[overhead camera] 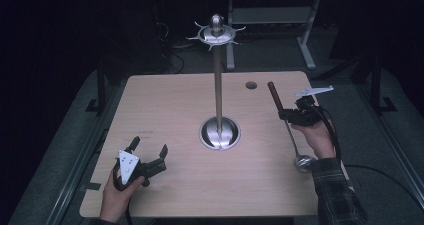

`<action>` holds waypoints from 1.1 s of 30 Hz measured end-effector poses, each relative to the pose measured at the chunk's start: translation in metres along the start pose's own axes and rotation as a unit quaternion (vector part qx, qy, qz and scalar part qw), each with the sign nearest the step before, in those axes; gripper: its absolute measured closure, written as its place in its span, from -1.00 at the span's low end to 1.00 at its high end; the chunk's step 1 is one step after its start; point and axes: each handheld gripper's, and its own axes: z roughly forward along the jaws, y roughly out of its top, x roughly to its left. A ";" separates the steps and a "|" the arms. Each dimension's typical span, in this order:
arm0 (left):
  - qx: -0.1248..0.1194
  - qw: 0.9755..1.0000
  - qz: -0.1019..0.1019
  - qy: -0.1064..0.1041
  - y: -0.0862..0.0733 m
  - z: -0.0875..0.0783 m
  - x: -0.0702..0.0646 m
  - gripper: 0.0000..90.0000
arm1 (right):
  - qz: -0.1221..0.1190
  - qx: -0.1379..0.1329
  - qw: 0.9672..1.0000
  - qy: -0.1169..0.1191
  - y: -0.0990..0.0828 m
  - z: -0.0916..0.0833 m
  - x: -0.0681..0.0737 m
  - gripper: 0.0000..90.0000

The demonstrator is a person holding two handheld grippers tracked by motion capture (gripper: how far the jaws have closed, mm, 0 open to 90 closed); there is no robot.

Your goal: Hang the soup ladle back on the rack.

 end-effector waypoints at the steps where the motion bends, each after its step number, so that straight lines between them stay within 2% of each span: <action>1: 0.000 1.000 0.000 0.000 0.000 0.000 0.000 -0.99 | 0.001 -0.004 1.000 -0.001 0.000 -0.004 0.001 0.64; 8: -0.001 1.000 0.000 0.000 0.000 0.000 0.000 -0.99 | 0.002 -0.050 0.999 0.008 -0.005 -0.025 0.001 0.64; 13: -0.001 1.000 0.002 0.000 0.000 0.000 0.000 -0.99 | -0.001 -0.071 0.997 0.013 -0.007 -0.033 0.002 0.64; 20: -0.001 1.000 0.000 0.000 0.000 0.000 0.000 -0.99 | -0.008 -0.106 0.994 0.038 -0.005 -0.043 0.002 0.64; 33: 0.000 1.000 0.000 0.001 0.000 0.000 0.000 -0.99 | -0.026 -0.138 0.987 0.072 0.009 -0.053 0.017 0.64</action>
